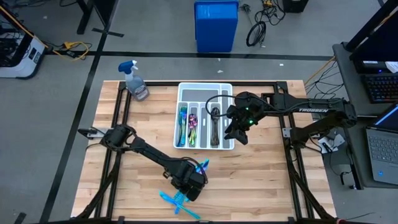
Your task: Sort silverware
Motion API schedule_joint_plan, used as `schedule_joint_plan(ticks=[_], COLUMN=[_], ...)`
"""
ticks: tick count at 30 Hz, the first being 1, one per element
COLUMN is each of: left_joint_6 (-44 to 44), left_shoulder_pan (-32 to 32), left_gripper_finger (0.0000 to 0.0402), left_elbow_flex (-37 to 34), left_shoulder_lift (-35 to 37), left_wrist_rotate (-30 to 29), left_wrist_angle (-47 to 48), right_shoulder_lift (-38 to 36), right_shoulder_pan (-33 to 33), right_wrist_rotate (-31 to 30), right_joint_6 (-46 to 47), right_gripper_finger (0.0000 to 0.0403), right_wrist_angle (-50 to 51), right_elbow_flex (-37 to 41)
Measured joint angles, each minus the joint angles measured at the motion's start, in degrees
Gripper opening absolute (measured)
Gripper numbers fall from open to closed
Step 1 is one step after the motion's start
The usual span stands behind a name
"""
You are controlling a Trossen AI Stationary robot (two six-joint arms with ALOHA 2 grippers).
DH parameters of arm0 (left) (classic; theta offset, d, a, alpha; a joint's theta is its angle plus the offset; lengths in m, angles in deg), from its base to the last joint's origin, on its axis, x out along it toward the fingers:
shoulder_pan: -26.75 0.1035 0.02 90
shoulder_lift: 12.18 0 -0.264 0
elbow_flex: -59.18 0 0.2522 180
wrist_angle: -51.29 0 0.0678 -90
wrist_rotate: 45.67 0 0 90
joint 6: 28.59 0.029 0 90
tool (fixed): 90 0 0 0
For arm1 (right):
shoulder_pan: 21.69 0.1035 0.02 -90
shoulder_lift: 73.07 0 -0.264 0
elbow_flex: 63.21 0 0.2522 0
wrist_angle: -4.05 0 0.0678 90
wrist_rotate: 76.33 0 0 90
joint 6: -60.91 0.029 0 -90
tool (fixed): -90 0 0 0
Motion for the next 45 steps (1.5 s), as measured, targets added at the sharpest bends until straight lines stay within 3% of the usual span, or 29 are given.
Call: schedule_joint_plan(ticks=[13,20,23,28,35,45], left_joint_6=[3.1,0.1,-1.8,-5.1,-7.9,-7.9], left_shoulder_pan=[2.4,2.3,2.4,2.2,0.9,1.2], left_gripper_finger=[0.0021,0.0025,0.0046,0.0118,0.0207,0.0234], left_elbow_flex=[1.4,2.4,2.4,2.4,2.4,0.9], left_shoulder_lift=[0.3,1.8,1.8,2.4,1.9,1.3], left_wrist_rotate=[-4.1,-4.8,-3.9,-1.1,-3.3,-7.9], left_wrist_angle=[12.5,12.6,12.2,7.5,6.9,6.0], right_shoulder_lift=[0.0,0.0,0.0,0.0,0.0,0.0], right_shoulder_pan=[0.0,0.0,0.0,0.0,0.0,0.0], right_wrist_rotate=[0.0,0.0,0.0,0.0,0.0,0.0], right_joint_6=[-0.3,0.3,0.3,0.3,0.3,0.1], right_gripper_finger=[0.0141,0.0141,0.0141,0.0141,0.0141,0.0141], right_wrist_angle=[-0.2,0.0,0.0,0.3,0.4,0.3], right_elbow_flex=[0.0,0.0,0.0,0.0,0.0,0.0])
